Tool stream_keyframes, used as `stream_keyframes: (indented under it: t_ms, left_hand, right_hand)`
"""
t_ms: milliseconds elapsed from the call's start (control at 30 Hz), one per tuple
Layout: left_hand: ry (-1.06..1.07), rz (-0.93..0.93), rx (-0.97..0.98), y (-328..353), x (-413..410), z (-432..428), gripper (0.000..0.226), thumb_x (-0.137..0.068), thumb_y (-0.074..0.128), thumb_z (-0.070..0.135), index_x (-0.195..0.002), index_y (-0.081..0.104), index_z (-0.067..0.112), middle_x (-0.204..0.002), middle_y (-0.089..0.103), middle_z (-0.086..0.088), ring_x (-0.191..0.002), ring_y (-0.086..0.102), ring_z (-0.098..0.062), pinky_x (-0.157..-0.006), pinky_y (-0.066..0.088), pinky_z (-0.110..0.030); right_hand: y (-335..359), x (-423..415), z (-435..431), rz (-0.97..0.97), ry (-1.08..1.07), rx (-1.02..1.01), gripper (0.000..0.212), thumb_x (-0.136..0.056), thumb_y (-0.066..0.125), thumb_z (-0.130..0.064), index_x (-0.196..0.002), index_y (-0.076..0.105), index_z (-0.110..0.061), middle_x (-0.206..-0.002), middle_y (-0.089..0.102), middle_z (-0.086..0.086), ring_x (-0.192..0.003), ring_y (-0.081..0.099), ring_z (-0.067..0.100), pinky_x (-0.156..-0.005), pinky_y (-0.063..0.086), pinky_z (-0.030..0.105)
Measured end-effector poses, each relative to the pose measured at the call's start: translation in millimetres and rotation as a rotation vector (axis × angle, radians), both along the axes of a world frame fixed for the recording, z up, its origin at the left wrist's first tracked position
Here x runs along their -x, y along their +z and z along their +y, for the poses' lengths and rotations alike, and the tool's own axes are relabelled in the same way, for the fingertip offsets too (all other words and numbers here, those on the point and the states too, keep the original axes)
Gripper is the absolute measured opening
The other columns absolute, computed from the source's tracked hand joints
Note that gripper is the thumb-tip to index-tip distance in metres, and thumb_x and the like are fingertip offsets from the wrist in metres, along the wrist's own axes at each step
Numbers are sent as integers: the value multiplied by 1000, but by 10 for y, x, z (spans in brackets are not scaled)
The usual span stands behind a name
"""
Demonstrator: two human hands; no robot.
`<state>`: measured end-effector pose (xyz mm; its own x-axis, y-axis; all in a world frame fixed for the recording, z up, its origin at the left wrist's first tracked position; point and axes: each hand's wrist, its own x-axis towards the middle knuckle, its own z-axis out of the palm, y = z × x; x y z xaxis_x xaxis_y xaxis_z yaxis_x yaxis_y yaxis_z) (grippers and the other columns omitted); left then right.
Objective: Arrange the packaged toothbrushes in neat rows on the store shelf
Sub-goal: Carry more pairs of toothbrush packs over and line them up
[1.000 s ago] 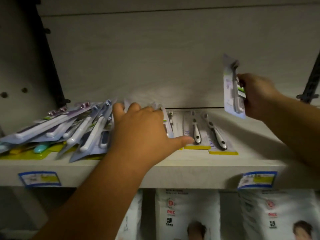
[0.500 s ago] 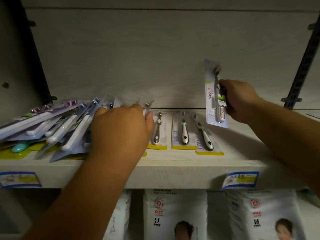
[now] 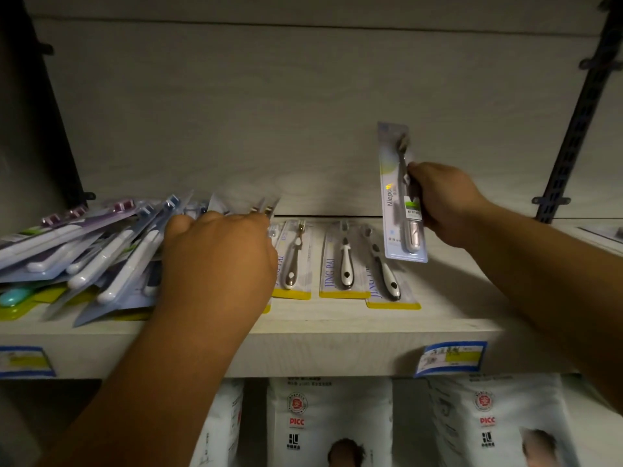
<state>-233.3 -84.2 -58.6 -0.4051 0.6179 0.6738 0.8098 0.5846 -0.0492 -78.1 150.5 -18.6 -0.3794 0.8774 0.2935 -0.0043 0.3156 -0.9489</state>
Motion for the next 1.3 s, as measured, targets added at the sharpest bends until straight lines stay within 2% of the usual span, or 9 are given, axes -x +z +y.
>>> stream_keyframes:
  t_ms: [167,300,400,533,667,833,1000,1133,1300]
  left_hand:
    - [-53,99,-32,-10,5,16,41,-67,85,19,-107,77,17,-110,75,-12,-118,64,-34,-96,22,-45]
    - [-229,189,-197,-24,6,19,33,-90,53,22,-115,73,15,-124,71,-10,-126,59,-32,-103,24,-47]
    - [-426,182,-217,-25,-12,23,38,-94,47,20,-127,65,14,-135,64,-10,-123,61,-32,-103,42,-49]
    - [-619,209,-205,-102,-8,32,42,-90,58,4,-131,52,12,-128,65,-20,-96,71,-31,-78,62,-44]
    - [-624,248,-241,-46,-95,-29,46,-89,62,-1,-134,61,7,-147,53,-13,-130,56,-28,-105,49,-37]
    - [-684,257,-195,-8,-85,-9,50,-78,73,-7,-123,70,14,-146,55,-4,-139,43,-29,-112,41,-42]
    - [-822,171,-198,-1,-86,32,26,-91,71,22,-117,73,20,-148,52,4,-146,34,-21,-117,33,-33]
    - [-871,-39,-137,-2,-107,3,39,-90,65,52,-120,69,28,-156,39,17,-152,20,-11,-112,40,-30]
    - [-1023,-418,-330,92,-181,-53,13,-94,65,38,-104,72,35,-146,46,30,-141,40,-1,-101,45,-13]
  right_hand:
    - [-18,9,9,40,85,-15,26,-105,46,-21,-82,55,-16,-53,58,-6,-48,60,11,-52,52,25]
    - [-7,6,-28,60,126,-15,26,-107,44,-20,-85,57,-13,-53,56,-5,-47,59,11,-48,50,22]
    - [4,1,-73,63,144,-17,26,-107,43,-19,-92,59,-6,-58,61,4,-52,60,17,-50,50,23]
    - [40,-4,-147,108,244,57,32,-108,39,-19,-119,60,2,-102,75,23,-85,70,33,-79,58,45]
    - [90,8,-231,181,391,120,35,-110,32,-19,-113,63,-4,-102,77,16,-82,72,26,-78,59,41]
    - [146,14,-283,312,498,249,39,-111,32,-21,-130,56,2,-106,76,17,-87,76,25,-70,63,35]
    - [180,-8,-354,366,568,265,41,-110,35,-22,-137,51,5,-112,74,19,-93,76,28,-70,64,37]
    - [190,-23,-407,386,604,234,41,-109,37,-21,-139,49,5,-110,74,19,-92,76,29,-70,64,40]
    - [246,-45,-531,363,693,213,36,-109,37,-21,-134,50,2,-111,73,21,-96,75,31,-72,63,38]
